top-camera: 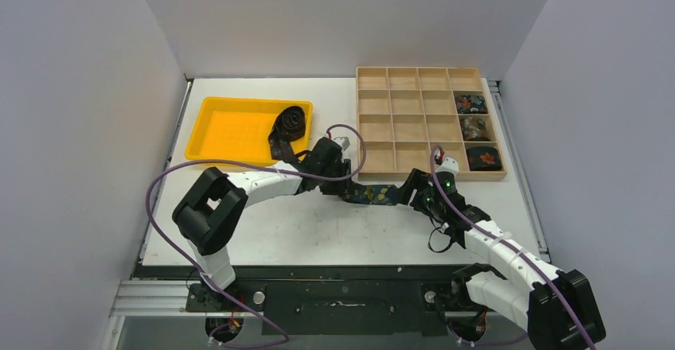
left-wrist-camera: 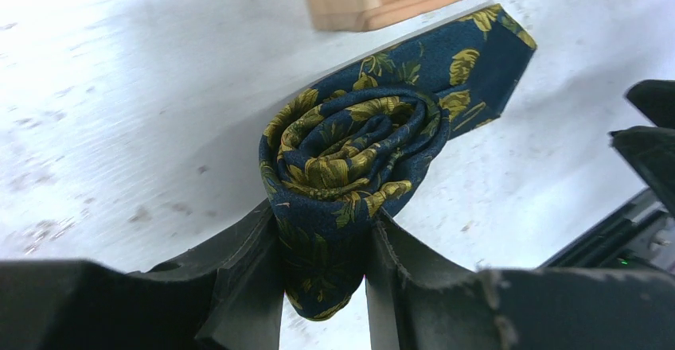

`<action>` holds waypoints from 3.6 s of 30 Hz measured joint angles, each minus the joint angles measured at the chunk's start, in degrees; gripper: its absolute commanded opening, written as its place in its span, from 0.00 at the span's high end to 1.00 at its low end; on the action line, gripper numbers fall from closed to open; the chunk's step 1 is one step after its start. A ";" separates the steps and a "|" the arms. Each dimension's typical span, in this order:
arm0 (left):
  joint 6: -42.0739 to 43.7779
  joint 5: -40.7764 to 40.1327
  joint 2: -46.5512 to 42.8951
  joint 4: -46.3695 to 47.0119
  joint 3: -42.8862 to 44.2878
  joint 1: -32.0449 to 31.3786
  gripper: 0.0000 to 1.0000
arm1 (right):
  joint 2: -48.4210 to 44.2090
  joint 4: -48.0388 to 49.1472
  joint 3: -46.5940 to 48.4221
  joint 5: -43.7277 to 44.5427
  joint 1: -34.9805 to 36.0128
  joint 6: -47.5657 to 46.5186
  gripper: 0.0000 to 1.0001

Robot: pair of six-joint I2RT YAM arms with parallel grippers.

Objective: Roll the ties
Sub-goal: Roll the tie at the center of the board.

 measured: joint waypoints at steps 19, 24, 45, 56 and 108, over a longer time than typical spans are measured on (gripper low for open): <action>6.71 -23.87 -0.70 -26.03 10.12 -1.97 0.81 | -3.78 -1.81 -1.95 0.52 1.07 -0.24 0.32; 7.15 -31.45 2.40 -31.01 14.64 -5.18 0.80 | -4.66 -2.60 -2.05 1.09 1.07 -0.68 0.31; 6.78 -51.54 17.62 -51.08 34.84 -14.64 0.63 | -7.28 -3.06 -6.16 0.96 1.14 0.26 0.31; 5.44 -49.42 22.05 -52.68 41.07 -15.74 0.35 | -7.30 -2.67 -8.52 -0.96 1.55 1.51 0.31; 5.66 -31.58 22.38 -45.33 51.71 -18.84 0.22 | -12.92 -2.62 -8.98 -1.66 1.81 4.15 0.31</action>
